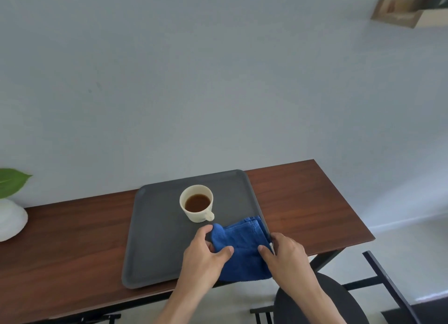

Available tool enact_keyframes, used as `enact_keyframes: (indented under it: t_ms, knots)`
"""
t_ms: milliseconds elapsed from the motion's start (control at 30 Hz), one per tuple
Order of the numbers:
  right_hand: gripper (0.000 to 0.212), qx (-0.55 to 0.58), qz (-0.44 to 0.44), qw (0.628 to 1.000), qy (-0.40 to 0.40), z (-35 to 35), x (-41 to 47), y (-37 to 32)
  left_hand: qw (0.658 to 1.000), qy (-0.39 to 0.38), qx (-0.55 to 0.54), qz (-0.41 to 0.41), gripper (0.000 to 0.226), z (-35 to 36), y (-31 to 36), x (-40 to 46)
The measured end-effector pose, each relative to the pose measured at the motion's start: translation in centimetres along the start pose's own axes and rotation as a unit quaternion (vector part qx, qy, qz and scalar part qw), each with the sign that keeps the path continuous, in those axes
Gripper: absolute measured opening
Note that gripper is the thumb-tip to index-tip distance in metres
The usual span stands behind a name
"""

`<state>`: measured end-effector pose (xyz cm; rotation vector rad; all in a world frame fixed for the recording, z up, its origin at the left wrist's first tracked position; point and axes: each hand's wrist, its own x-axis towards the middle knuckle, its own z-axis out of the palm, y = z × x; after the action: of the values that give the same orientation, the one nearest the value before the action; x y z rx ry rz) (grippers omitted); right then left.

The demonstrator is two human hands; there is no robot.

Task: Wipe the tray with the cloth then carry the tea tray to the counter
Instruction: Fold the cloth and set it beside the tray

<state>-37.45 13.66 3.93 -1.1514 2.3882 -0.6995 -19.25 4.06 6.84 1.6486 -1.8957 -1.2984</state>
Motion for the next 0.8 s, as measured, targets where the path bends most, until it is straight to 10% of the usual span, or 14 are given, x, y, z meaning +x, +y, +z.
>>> enact_keyframes:
  t_ms: [233,800]
  knots:
    - [0.050,0.014,-0.028,0.999,-0.006,0.6,-1.0,0.1,0.998,-0.024,0.044,0.044,0.098,1.7,-1.4,-1.1]
    - [0.060,-0.138,-0.192,0.957,0.168,-7.7,5.5,7.1,0.959,-0.089,0.078,0.256,0.089,8.8,7.2,2.8]
